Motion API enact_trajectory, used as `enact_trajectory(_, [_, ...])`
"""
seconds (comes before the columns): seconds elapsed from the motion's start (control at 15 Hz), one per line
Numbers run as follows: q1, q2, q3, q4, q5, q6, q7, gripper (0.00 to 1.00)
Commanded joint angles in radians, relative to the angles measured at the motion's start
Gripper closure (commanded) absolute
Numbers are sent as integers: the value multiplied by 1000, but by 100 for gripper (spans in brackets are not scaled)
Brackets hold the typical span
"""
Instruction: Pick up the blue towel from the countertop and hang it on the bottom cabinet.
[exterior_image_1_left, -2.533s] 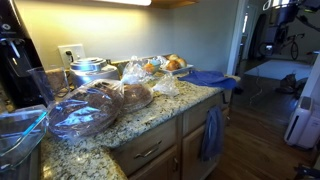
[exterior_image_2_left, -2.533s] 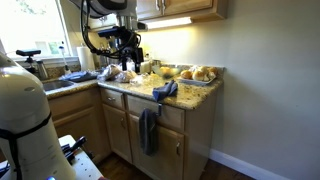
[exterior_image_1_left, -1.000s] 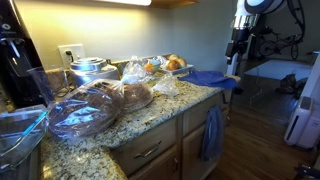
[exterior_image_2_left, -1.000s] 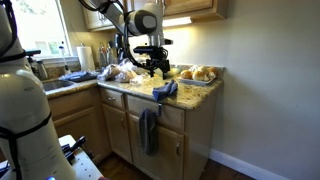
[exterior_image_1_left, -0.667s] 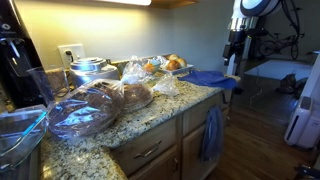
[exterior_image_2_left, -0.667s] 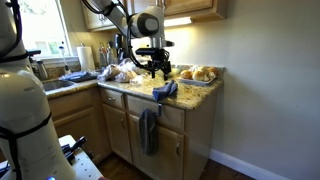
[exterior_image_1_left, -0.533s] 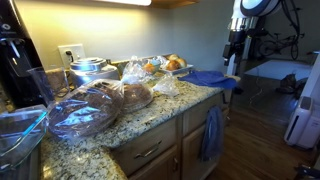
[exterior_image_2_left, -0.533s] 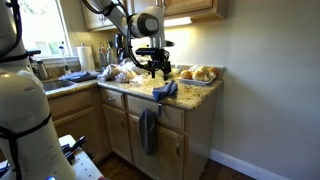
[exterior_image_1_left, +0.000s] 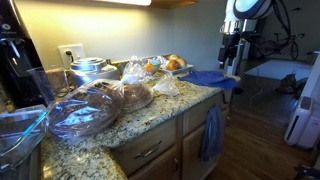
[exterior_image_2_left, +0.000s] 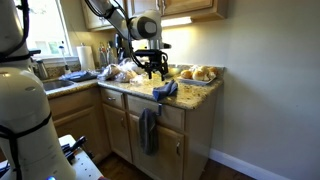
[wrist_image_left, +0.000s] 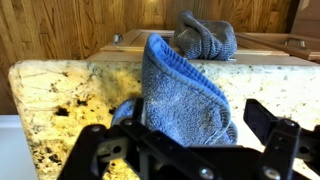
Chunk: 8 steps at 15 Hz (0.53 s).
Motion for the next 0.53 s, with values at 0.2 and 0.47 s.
enact_trajectory(0.2, [-7, 204, 11, 199, 4, -48, -105, 0])
enact_trajectory(0.47, [-10, 308, 20, 319, 5, -64, -132, 0])
